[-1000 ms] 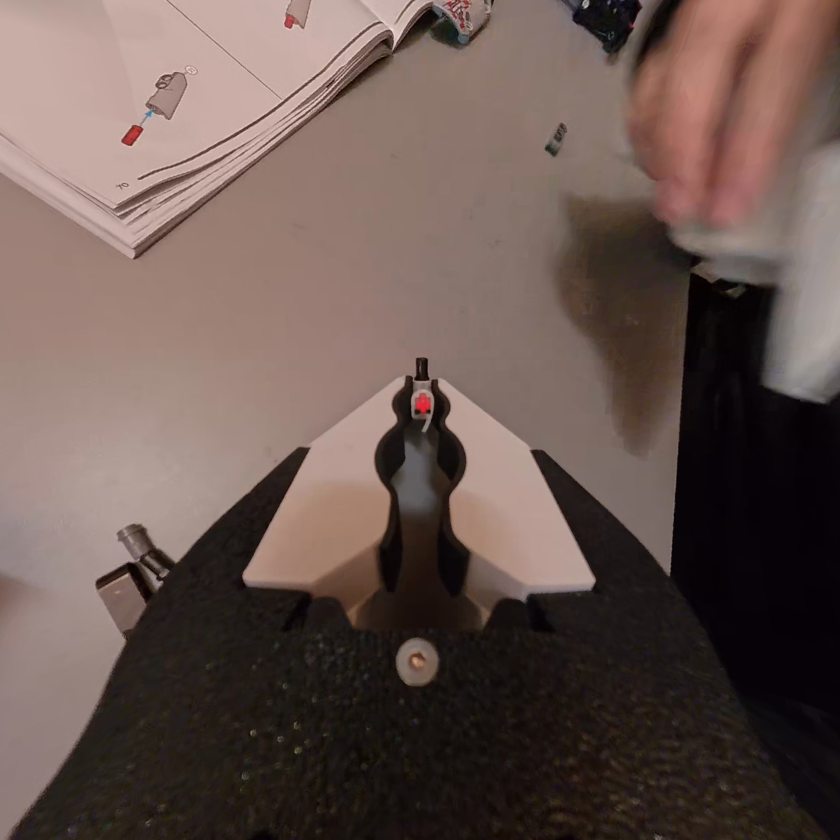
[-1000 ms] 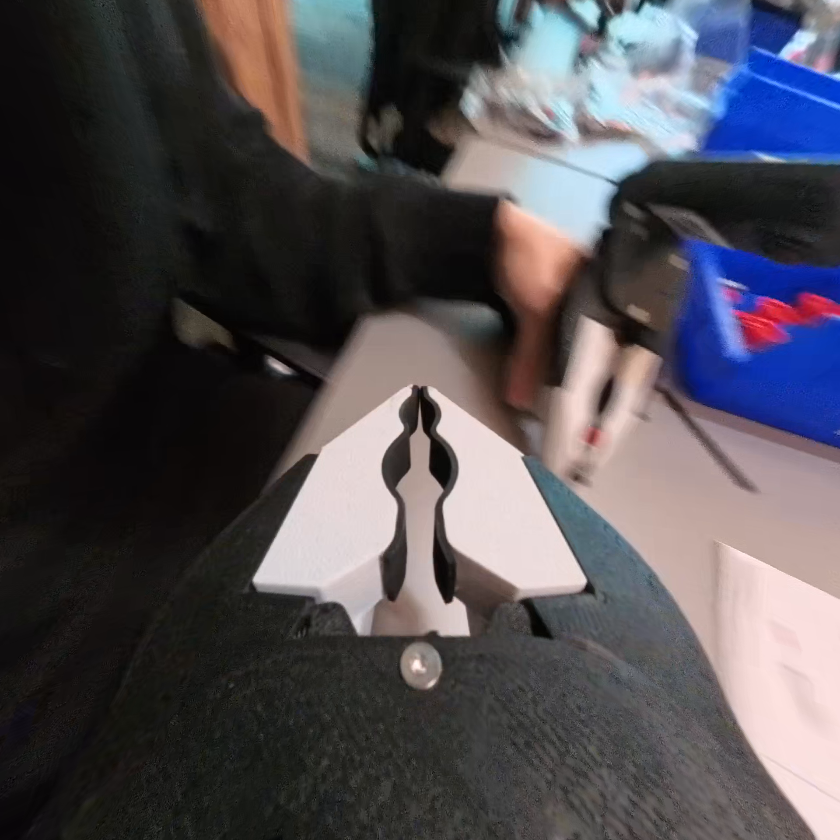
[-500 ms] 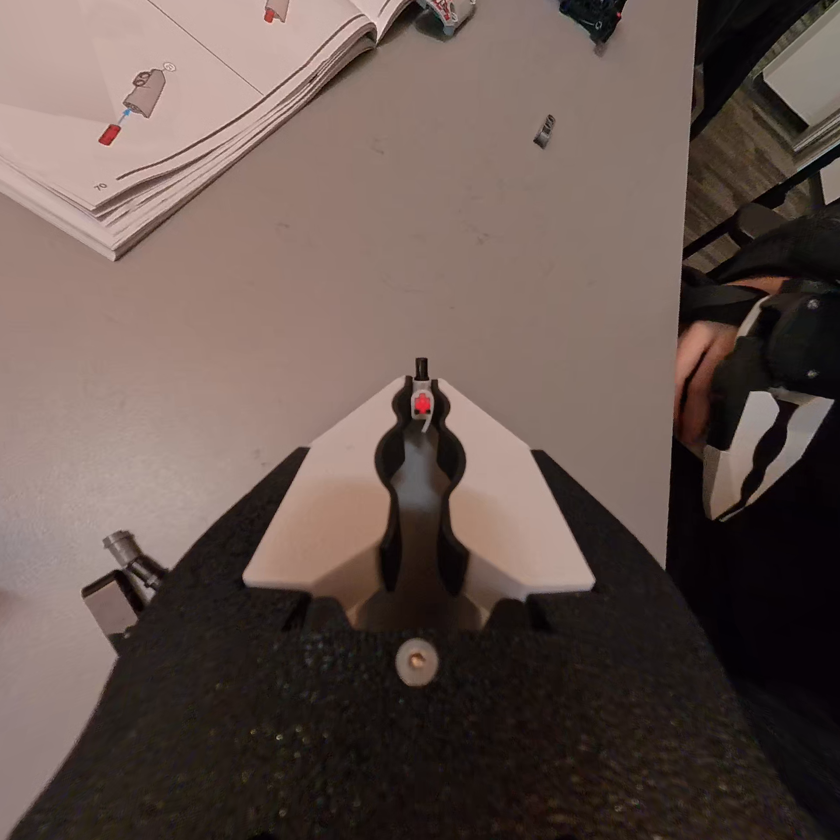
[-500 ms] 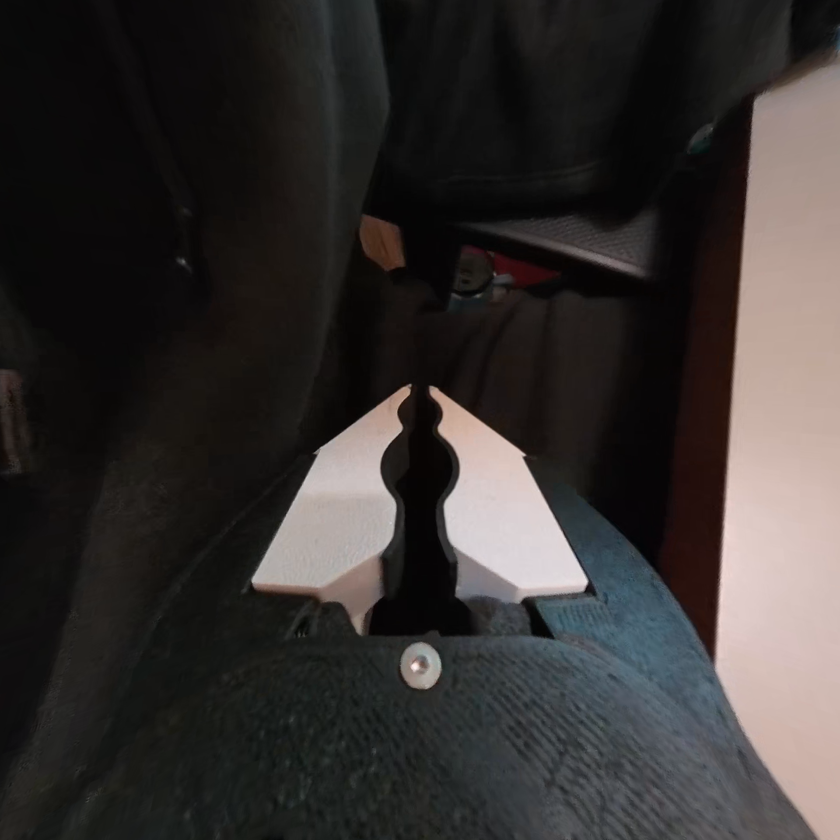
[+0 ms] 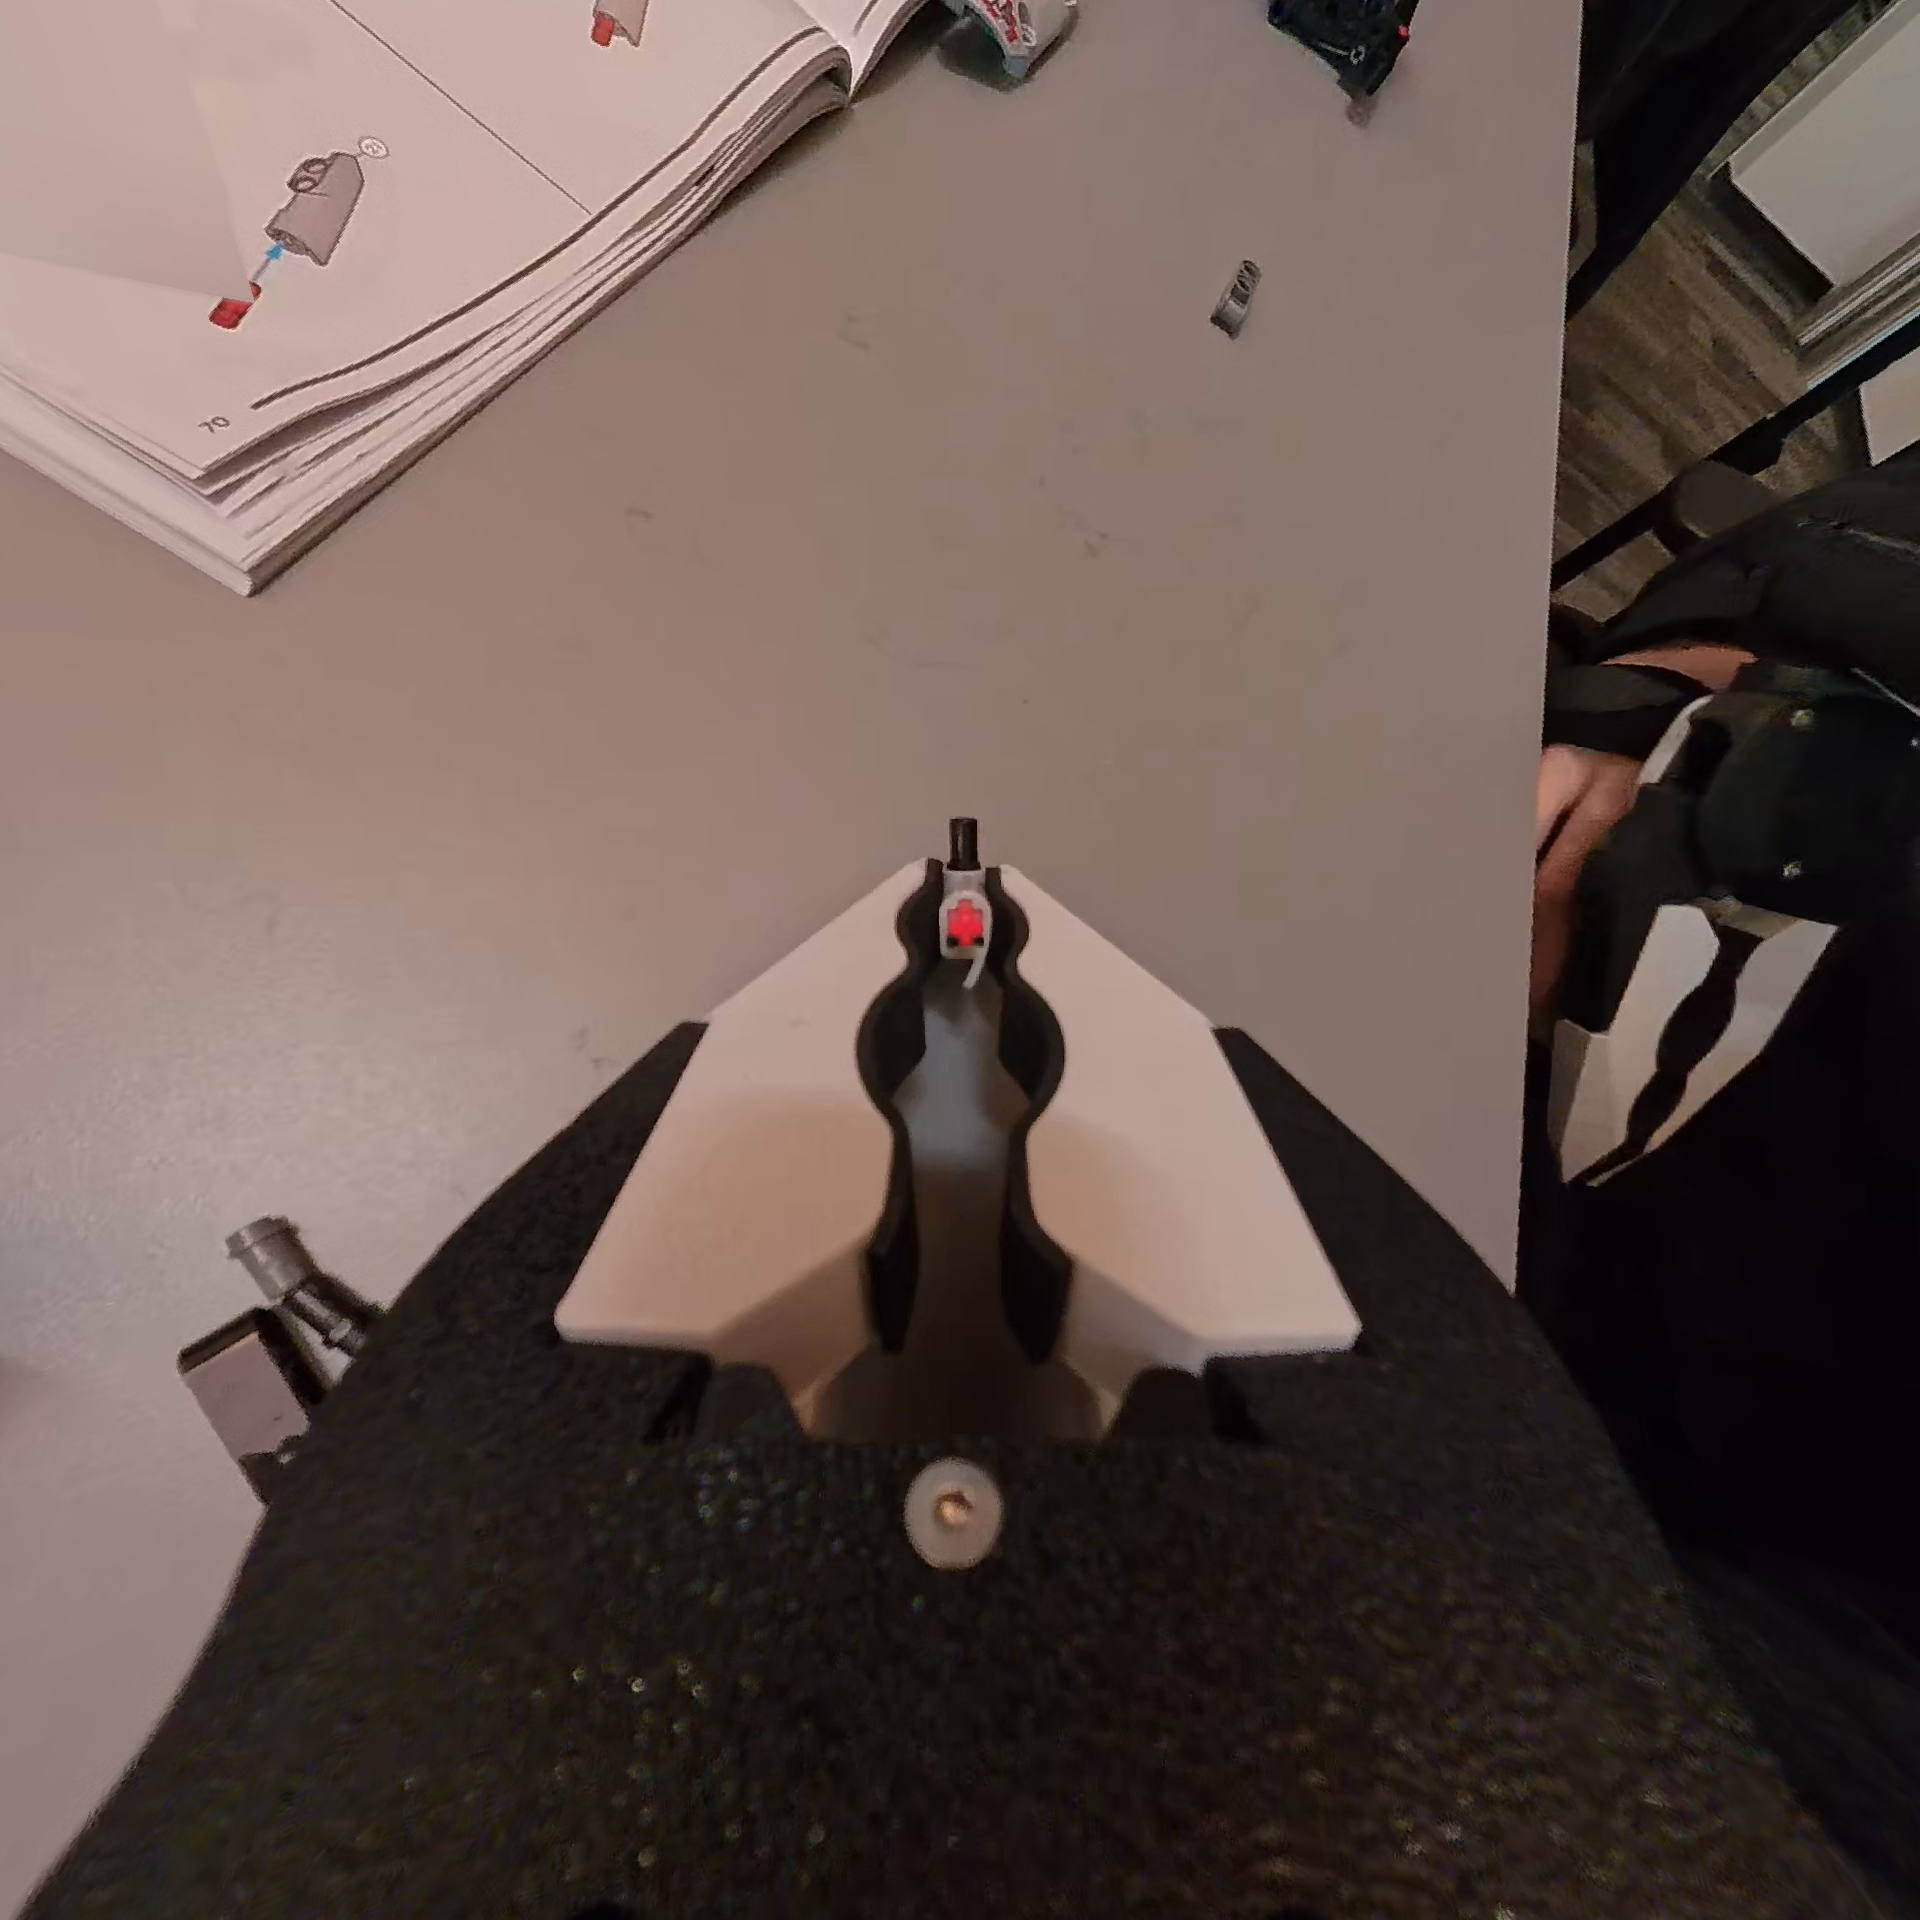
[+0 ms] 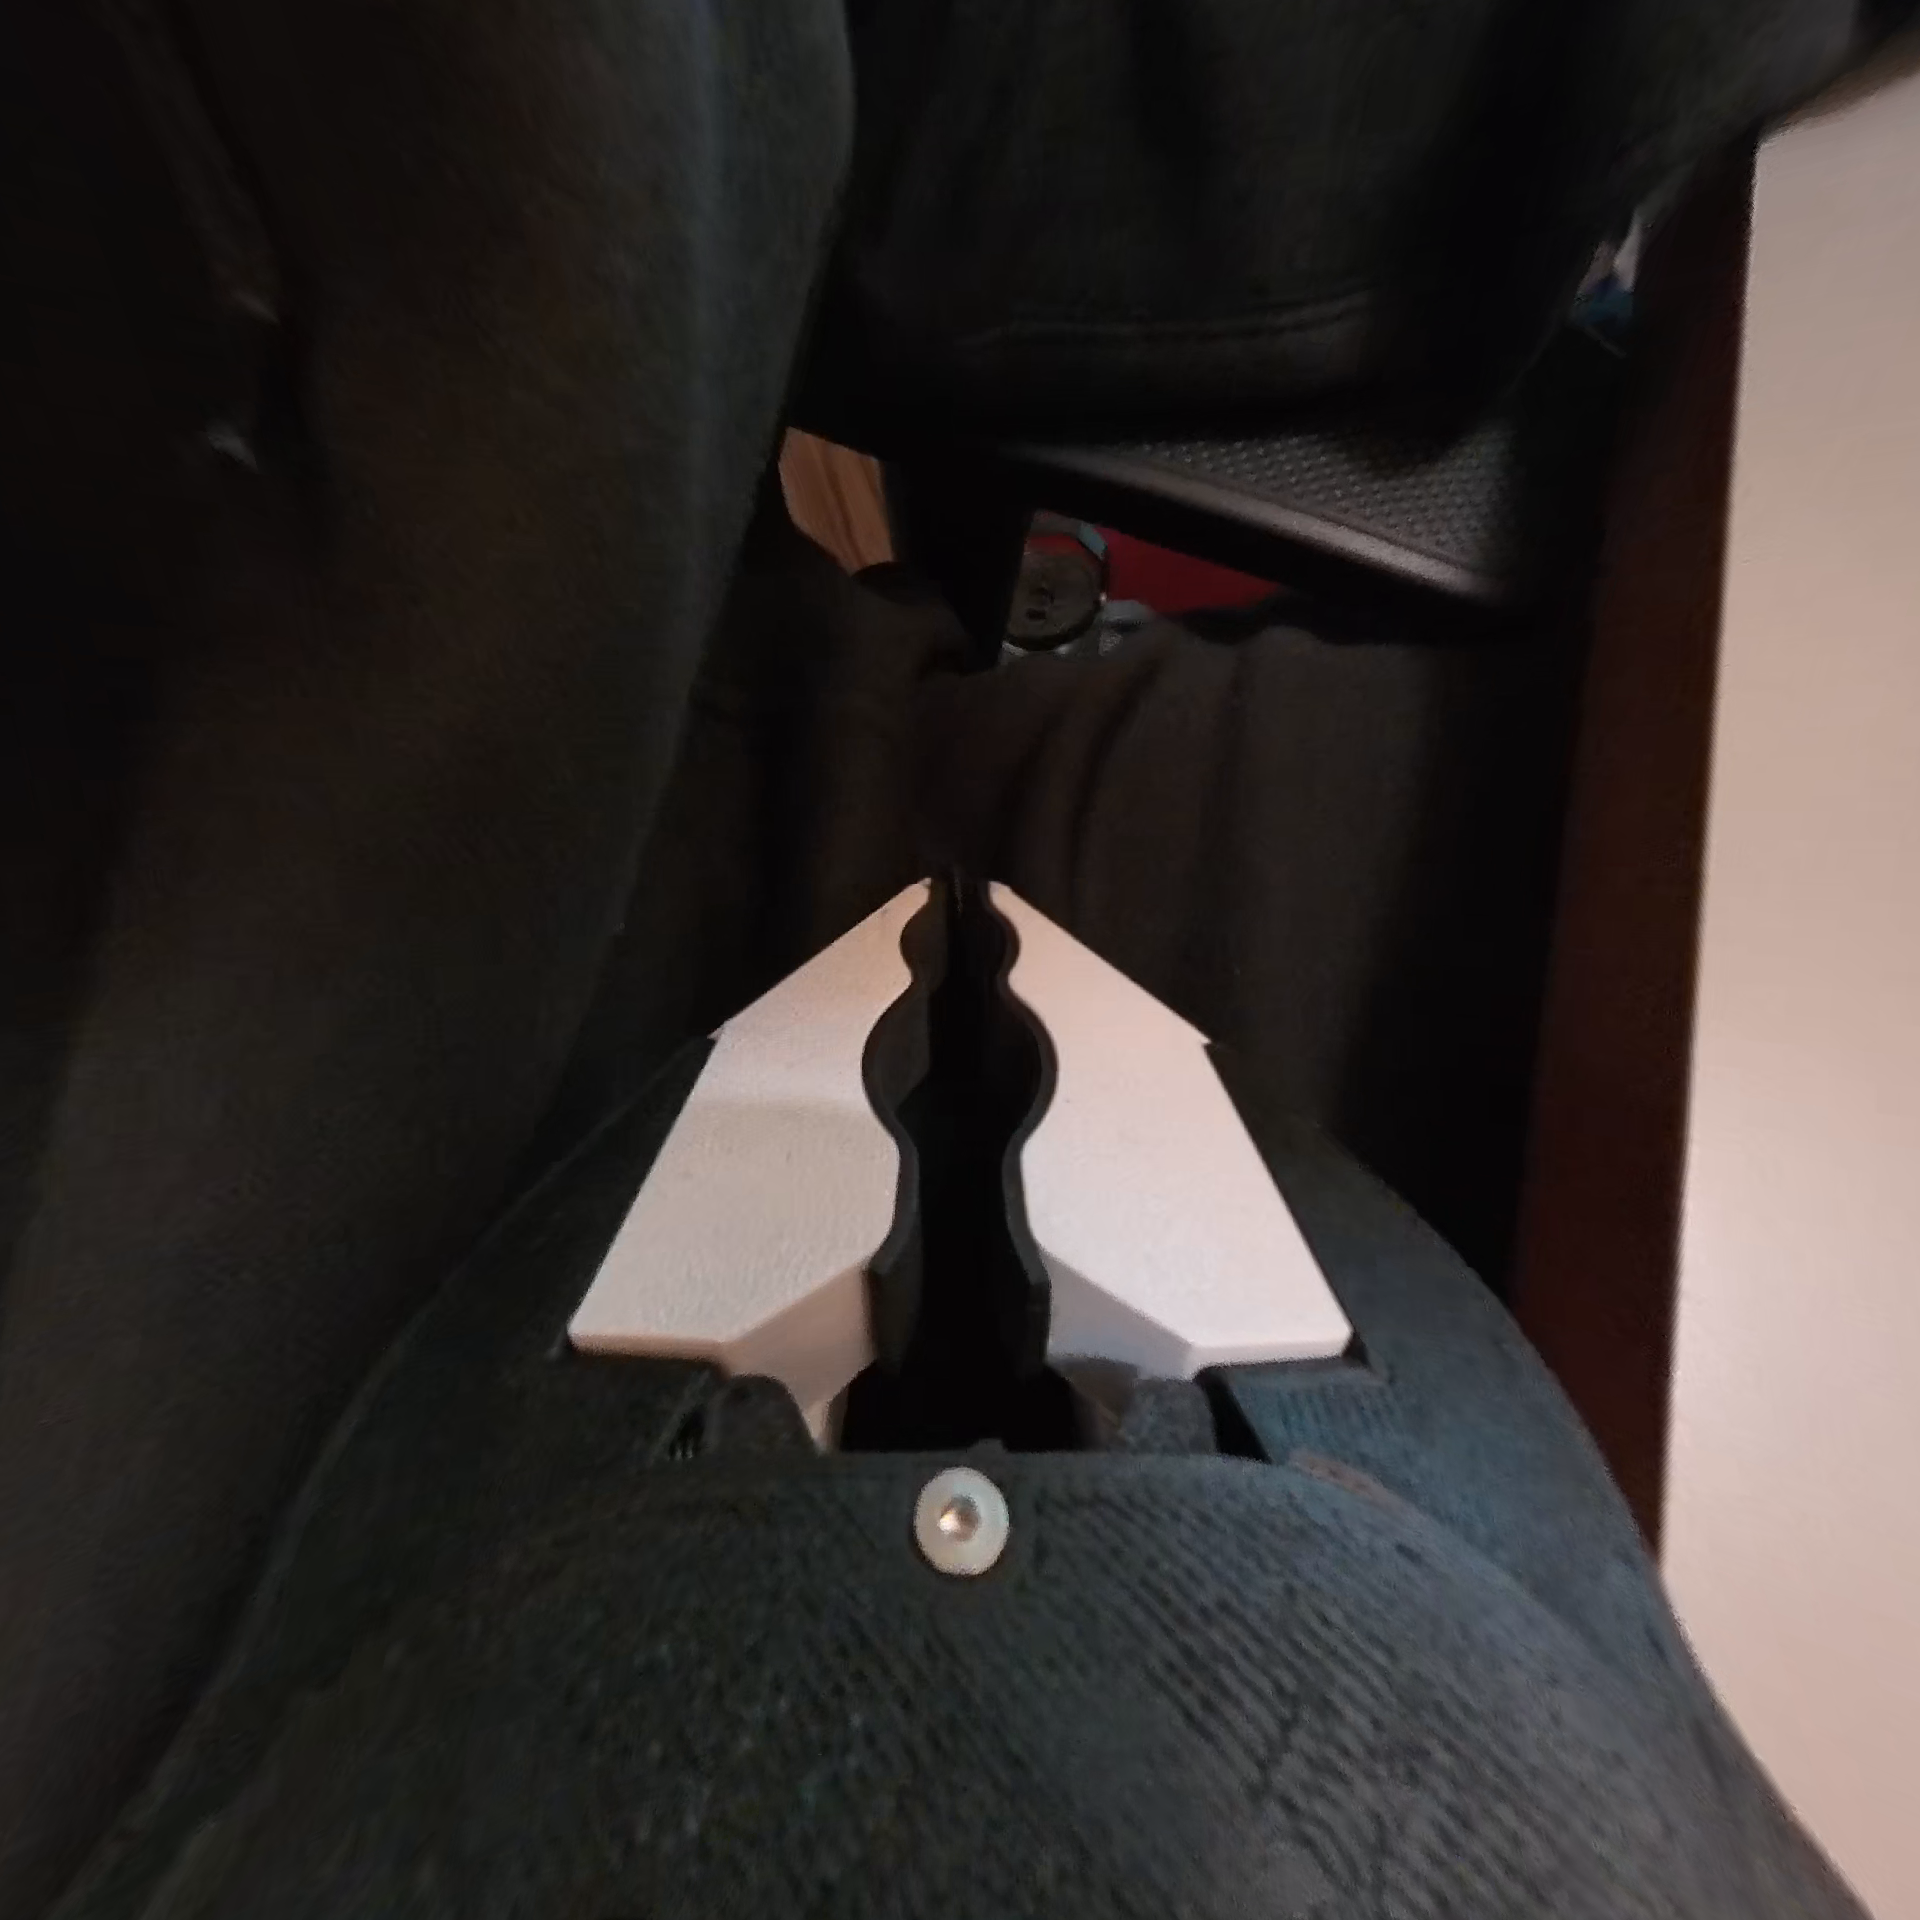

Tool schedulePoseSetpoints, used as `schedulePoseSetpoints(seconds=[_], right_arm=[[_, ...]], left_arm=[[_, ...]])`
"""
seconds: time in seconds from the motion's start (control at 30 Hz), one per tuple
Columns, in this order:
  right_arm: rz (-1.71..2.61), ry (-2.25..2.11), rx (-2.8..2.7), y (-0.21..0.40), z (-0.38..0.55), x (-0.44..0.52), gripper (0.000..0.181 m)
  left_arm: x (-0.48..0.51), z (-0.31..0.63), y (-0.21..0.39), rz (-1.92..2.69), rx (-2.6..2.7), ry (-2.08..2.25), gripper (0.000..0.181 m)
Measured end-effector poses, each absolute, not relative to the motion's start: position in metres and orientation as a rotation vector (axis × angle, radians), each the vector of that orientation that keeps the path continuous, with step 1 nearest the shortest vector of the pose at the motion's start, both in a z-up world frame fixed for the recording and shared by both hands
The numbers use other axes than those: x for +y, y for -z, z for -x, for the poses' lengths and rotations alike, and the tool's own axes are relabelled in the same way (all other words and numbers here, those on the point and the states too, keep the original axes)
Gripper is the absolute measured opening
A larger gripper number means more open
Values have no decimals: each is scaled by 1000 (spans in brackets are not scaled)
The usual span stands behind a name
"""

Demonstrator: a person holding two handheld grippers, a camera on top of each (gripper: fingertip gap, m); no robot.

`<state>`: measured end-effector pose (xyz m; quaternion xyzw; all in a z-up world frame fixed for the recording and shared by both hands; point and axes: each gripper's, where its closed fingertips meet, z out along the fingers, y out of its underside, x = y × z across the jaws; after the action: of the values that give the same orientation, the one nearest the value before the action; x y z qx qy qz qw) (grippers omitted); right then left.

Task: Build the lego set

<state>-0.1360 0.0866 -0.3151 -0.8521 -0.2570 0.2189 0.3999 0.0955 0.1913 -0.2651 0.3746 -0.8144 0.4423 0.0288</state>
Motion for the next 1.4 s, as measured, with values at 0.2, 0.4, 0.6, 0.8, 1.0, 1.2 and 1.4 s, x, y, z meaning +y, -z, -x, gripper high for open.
schedulePoseSetpoints(seconds=[0.2, 0.4, 0.6, 0.8, 1.0, 1.2, 1.4], right_arm=[[2158, -530, -684, 317, 136, 87, 8], [2200, -513, -702, 327, 136, 86, 5], [2067, -457, -762, 280, 139, 92, 3], [2169, 147, -449, 232, -48, 133, 3], [2246, 89, -404, 265, -119, 171, 3], [2220, 37, -423, 265, -125, 170, 15], [2235, -47, -411, 266, -123, 171, 14]], left_arm=[[191, -96, 265, -1155, -2511, -1365, 5], [191, -95, 265, -1155, -2512, -1365, 5], [190, -94, 266, -1141, -2519, -1361, 5], [190, -94, 265, -1142, -2515, -1361, 4], [190, -94, 266, -1139, -2530, -1359, 4], [191, -95, 266, -1148, -2527, -1360, 5], [190, -97, 266, -1150, -2545, -1358, 4]])
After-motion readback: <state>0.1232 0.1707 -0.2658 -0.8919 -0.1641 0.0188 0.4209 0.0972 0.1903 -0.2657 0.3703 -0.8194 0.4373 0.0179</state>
